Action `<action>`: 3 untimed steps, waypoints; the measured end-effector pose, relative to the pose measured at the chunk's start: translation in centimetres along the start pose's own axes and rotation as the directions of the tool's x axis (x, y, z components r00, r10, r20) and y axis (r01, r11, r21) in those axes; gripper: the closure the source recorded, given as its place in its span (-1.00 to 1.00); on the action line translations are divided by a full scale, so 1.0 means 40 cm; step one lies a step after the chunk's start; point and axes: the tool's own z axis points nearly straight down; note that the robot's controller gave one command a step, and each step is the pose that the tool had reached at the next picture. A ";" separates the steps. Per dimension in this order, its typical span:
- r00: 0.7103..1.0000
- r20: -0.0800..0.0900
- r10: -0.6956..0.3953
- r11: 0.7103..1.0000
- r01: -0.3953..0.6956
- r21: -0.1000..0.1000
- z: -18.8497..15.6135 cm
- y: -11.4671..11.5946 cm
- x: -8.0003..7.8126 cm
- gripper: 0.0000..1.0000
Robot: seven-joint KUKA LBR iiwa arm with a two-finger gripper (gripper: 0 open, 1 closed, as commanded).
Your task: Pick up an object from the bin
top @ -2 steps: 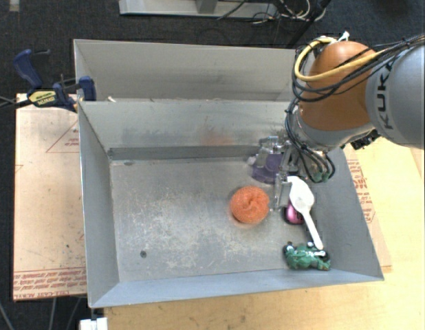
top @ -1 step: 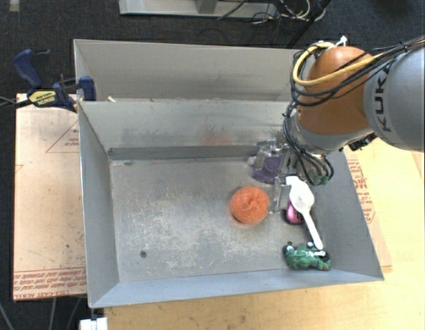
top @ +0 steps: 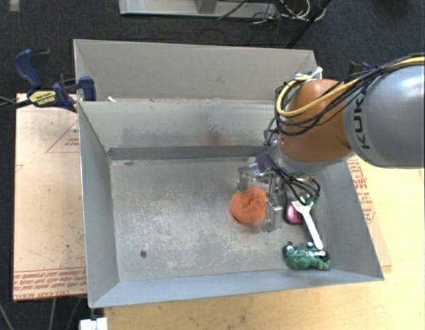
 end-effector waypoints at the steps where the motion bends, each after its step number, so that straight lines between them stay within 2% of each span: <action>1: 0.910 0.002 -0.416 0.910 0.416 0.001 -0.016 -0.040 0.064 1.00; 2: 0.910 0.002 -0.416 0.910 0.416 0.000 -0.016 -0.040 0.064 1.00; 3: 0.876 0.006 -0.482 0.876 0.482 0.002 -0.280 -0.060 0.059 1.00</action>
Offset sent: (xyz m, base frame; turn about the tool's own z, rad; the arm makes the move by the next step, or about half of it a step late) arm 0.0000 0.0000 0.0000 0.0000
